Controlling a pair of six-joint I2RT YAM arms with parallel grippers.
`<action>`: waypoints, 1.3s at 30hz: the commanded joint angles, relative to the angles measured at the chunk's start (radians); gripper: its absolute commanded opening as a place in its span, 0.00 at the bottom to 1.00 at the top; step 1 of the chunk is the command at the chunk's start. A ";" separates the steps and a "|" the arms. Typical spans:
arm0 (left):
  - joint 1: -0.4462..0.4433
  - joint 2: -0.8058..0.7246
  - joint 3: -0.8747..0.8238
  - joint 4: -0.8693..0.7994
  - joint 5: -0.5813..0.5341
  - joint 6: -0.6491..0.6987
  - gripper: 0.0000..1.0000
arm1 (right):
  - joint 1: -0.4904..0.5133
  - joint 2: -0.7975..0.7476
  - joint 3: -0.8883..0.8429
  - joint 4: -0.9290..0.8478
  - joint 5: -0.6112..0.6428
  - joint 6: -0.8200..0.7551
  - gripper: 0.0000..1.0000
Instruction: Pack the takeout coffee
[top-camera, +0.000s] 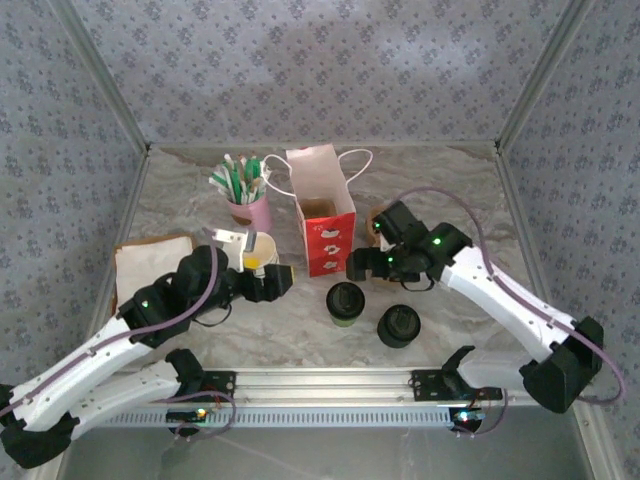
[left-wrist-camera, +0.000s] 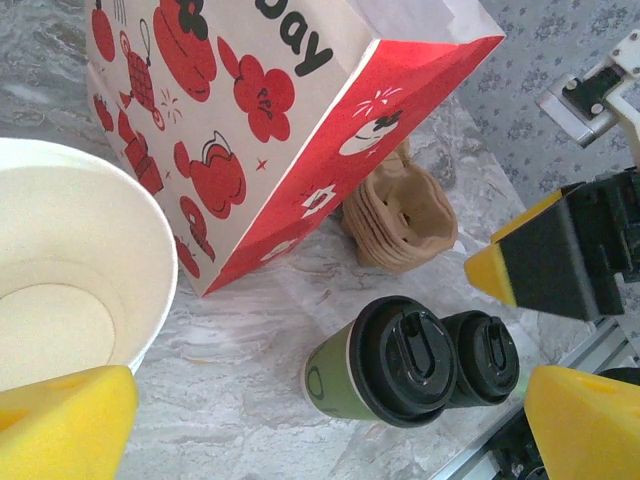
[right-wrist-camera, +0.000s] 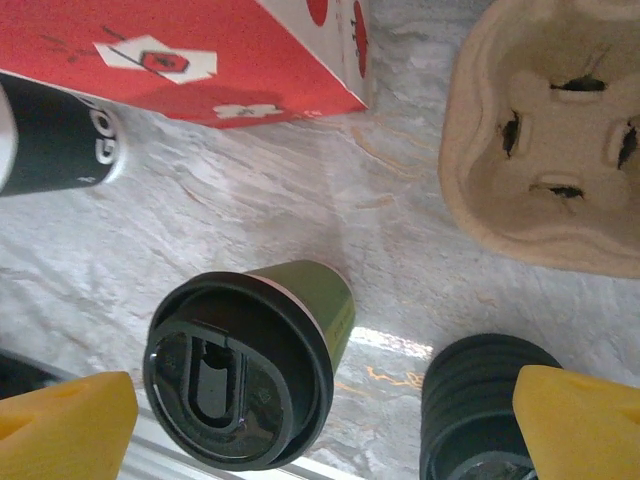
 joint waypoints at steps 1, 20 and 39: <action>-0.003 -0.016 -0.013 -0.018 -0.010 0.022 0.99 | 0.079 0.043 0.077 -0.101 0.187 0.080 0.97; 0.000 -0.049 -0.036 -0.032 -0.056 0.028 1.00 | 0.348 0.265 0.214 -0.185 0.333 0.298 0.93; 0.015 -0.052 -0.038 -0.042 -0.058 0.030 0.99 | 0.372 0.385 0.258 -0.215 0.257 0.362 0.84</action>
